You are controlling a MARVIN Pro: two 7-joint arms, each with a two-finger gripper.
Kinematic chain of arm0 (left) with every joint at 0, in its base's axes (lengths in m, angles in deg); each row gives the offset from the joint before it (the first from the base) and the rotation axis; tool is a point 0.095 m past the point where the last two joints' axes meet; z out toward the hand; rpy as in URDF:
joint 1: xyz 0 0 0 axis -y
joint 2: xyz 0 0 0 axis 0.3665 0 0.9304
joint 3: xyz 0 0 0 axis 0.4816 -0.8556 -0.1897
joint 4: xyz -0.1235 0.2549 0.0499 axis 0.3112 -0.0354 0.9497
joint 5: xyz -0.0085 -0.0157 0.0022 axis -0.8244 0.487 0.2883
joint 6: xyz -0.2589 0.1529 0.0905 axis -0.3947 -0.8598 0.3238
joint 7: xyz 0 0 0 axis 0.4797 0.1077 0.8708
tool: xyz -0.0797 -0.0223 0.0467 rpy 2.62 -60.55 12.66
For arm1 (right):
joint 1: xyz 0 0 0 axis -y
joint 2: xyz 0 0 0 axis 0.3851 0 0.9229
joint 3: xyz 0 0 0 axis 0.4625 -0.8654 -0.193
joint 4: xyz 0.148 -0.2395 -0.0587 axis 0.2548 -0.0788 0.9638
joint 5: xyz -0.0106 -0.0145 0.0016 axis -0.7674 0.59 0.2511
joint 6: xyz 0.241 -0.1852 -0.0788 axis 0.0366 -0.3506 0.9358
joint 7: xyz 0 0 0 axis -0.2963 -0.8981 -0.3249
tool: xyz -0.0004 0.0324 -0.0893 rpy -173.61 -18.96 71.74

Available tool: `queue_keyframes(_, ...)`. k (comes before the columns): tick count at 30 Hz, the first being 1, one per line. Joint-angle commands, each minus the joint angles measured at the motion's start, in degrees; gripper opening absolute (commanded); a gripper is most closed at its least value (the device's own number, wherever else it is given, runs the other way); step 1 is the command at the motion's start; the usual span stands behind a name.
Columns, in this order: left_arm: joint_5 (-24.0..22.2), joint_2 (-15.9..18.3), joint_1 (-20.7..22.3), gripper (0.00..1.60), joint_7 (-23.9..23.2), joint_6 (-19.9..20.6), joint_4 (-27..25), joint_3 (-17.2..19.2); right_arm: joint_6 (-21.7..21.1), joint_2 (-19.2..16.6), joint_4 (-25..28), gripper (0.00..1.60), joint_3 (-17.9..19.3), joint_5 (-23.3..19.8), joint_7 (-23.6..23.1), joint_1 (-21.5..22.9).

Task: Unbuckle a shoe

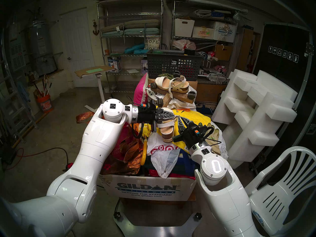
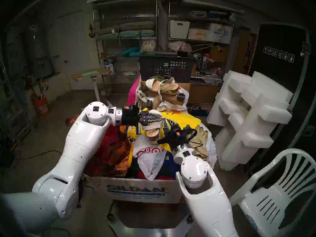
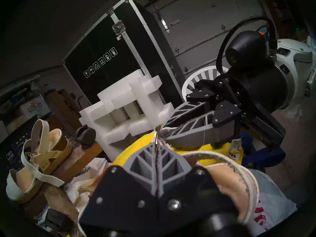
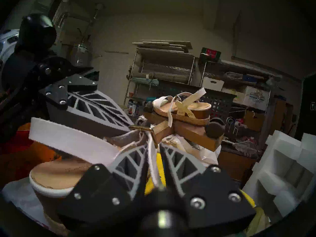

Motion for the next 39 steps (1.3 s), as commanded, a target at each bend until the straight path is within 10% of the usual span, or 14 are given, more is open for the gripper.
queue_keyframes(1,0.5,-0.6,1.0,0.0,0.9,-0.3,-0.2,-0.2,0.6,0.2,2.5,0.75,0.4,-0.4,0.3,-0.6)
queue_keyframes(39,2.1,-2.7,1.5,0.0,3.4,-1.8,1.5,-0.2,1.8,0.4,2.4,0.69,0.0,-2.0,0.4,-1.8)
